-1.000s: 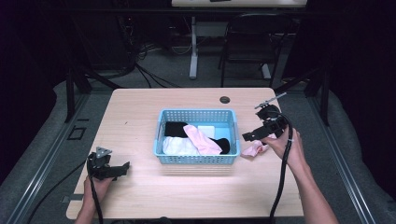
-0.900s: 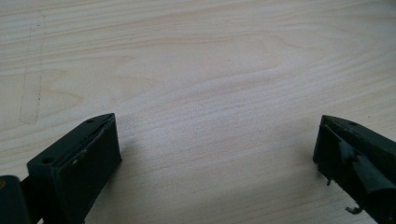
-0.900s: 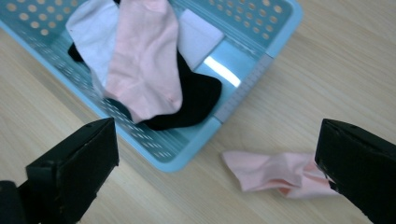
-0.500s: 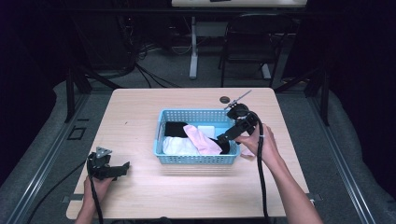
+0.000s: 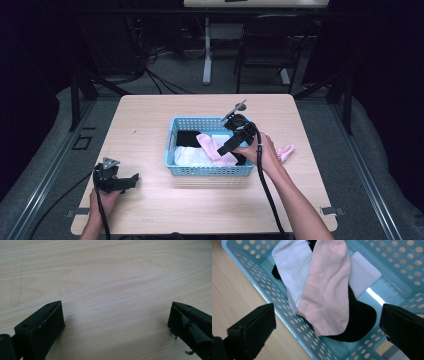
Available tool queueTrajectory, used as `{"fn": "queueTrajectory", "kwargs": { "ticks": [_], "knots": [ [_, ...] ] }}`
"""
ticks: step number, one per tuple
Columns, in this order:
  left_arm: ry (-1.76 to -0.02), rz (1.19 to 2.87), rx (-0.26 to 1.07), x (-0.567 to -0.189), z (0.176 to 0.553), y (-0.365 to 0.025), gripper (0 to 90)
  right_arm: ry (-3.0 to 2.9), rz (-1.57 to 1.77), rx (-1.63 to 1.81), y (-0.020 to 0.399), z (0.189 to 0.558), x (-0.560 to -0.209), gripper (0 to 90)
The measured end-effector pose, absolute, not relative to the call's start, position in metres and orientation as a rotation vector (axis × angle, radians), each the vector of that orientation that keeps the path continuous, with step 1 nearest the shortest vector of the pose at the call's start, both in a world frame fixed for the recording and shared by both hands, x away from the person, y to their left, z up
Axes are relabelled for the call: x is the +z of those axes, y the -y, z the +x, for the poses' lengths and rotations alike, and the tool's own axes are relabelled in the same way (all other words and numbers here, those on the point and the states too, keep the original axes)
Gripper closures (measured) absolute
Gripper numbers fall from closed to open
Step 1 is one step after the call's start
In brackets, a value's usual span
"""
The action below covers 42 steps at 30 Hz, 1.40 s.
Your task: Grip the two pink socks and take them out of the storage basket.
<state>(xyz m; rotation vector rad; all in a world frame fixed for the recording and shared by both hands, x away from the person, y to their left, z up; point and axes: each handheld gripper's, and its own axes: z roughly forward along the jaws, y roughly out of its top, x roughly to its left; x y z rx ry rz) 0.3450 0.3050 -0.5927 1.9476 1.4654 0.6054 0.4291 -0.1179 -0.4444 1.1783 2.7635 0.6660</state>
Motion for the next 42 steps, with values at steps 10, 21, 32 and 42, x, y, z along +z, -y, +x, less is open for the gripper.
{"fn": "queueTrajectory", "kwargs": {
  "ticks": [10,21,32,42],
  "knots": [
    [-1.465,1.948,0.605,-0.593,0.345,-0.305,0.6,-2.826,1.183,0.535,0.093,0.444,-0.478,15.8],
    [-1.466,1.948,0.603,-0.593,0.345,-0.305,0.6,-2.875,1.223,0.400,0.077,0.457,-0.505,40.7],
    [-1.465,1.950,0.601,-0.593,0.345,-0.305,0.6,-2.849,1.279,0.374,0.081,0.464,-0.511,77.7],
    [-1.464,1.950,0.600,-0.593,0.345,-0.305,0.6,-2.813,1.296,0.458,0.085,0.463,-0.508,75.8]
  ]
}}
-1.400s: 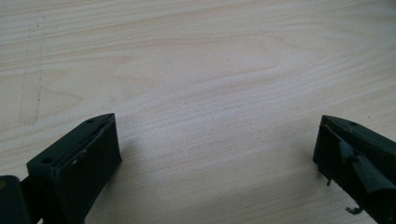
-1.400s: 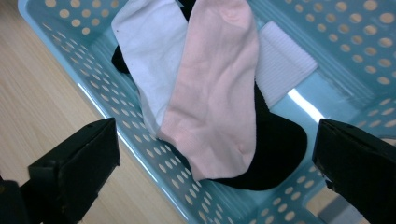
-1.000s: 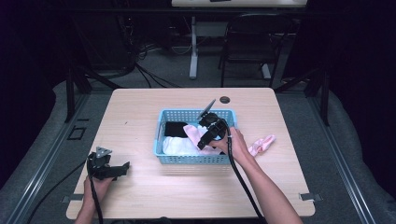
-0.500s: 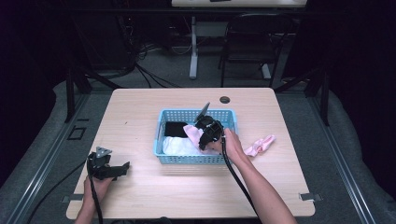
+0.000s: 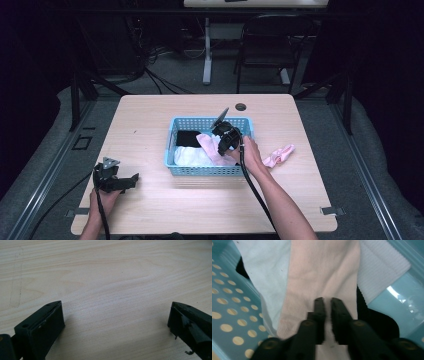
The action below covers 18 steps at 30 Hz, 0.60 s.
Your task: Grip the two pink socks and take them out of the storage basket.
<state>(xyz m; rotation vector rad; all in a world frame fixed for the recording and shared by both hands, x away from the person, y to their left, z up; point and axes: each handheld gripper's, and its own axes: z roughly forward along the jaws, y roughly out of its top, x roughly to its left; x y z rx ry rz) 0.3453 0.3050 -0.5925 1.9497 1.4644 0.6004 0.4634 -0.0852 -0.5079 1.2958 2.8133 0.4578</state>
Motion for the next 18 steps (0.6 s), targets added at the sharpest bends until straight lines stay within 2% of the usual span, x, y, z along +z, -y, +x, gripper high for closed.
{"fn": "queueTrajectory", "kwargs": {
  "ticks": [1,2,3,4,8,12,15,16,18],
  "knots": [
    [-1.464,1.950,0.600,-0.593,0.345,-0.305,0.6,-2.831,1.289,0.453,0.086,0.464,-0.507,66.9],
    [-1.464,1.950,0.600,-0.593,0.345,-0.305,0.6,-2.833,1.293,0.456,0.085,0.465,-0.508,54.1],
    [-1.464,1.950,0.600,-0.593,0.345,-0.305,0.6,-2.835,1.299,0.451,0.082,0.465,-0.509,36.1],
    [-1.464,1.950,0.600,-0.593,0.345,-0.305,0.6,-2.835,1.299,0.451,0.082,0.465,-0.509,36.1],
    [-1.464,1.950,0.600,-0.593,0.345,-0.305,0.6,-2.847,1.295,0.458,0.077,0.465,-0.513,14.6],
    [-1.463,1.951,0.600,-0.593,0.345,-0.305,0.6,-2.850,1.265,0.382,0.072,0.466,-0.515,19.6],
    [-1.463,1.951,0.600,-0.593,0.345,-0.305,0.6,-2.803,1.311,0.390,0.074,0.469,-0.518,33.0],
    [-1.463,1.951,0.600,-0.593,0.345,-0.305,0.6,-2.803,1.311,0.390,0.074,0.469,-0.518,33.0],
    [-1.463,1.951,0.600,-0.593,0.345,-0.305,0.6,-2.789,1.323,0.380,0.077,0.470,-0.516,39.1]
  ]
}}
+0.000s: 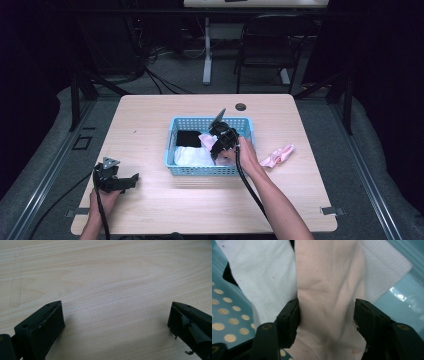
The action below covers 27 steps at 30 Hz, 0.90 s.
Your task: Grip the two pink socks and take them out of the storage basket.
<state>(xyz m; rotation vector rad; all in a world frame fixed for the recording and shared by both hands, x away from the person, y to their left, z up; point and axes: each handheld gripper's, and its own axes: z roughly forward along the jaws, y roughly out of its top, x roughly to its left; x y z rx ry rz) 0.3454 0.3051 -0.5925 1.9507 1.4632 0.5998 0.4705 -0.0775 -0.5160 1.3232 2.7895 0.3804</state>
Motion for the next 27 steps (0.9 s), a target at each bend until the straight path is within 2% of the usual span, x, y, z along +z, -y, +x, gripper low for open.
{"fn": "queueTrajectory", "kwargs": {
  "ticks": [4,8,9,10,12,15,27],
  "knots": [
    [-1.463,1.951,0.600,-0.592,0.345,-0.305,0.6,-2.753,1.356,0.397,0.086,0.473,-0.513,51.0],
    [-1.463,1.951,0.599,-0.593,0.345,-0.305,0.6,-2.745,1.366,0.389,0.089,0.475,-0.514,56.7],
    [-1.463,1.951,0.600,-0.593,0.345,-0.305,0.6,-2.745,1.375,0.377,0.091,0.476,-0.515,63.5],
    [-1.463,1.951,0.600,-0.593,0.345,-0.305,0.6,-2.745,1.375,0.377,0.091,0.476,-0.515,63.5],
    [-1.463,1.951,0.599,-0.592,0.345,-0.305,0.6,-2.733,1.385,0.391,0.092,0.477,-0.516,73.1],
    [-1.463,1.951,0.599,-0.592,0.345,-0.305,0.6,-2.726,1.383,0.399,0.094,0.477,-0.515,81.0],
    [-1.463,1.952,0.599,-0.592,0.345,-0.305,0.6,-2.699,1.369,0.489,0.108,0.471,-0.495,83.2]
  ]
}}
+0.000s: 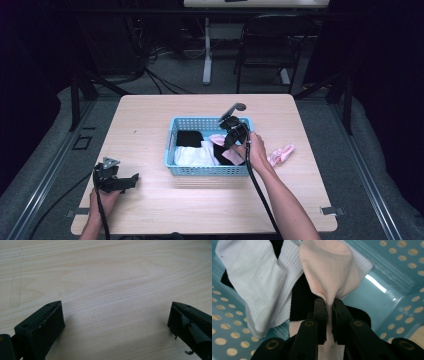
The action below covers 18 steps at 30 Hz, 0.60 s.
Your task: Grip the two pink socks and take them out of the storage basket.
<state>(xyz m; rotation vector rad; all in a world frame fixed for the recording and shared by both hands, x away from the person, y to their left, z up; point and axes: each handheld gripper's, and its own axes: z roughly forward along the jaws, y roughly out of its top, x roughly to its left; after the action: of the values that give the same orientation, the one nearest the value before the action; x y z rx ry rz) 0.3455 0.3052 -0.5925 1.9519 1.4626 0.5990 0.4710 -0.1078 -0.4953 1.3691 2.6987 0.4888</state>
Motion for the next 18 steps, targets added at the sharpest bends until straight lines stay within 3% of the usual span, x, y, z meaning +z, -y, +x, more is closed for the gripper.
{"fn": "queueTrajectory", "kwargs": {
  "ticks": [18],
  "knots": [
    [-1.463,1.952,0.600,-0.592,0.345,-0.305,0.6,-2.680,1.294,0.591,0.117,0.460,-0.449,83.2]
  ]
}}
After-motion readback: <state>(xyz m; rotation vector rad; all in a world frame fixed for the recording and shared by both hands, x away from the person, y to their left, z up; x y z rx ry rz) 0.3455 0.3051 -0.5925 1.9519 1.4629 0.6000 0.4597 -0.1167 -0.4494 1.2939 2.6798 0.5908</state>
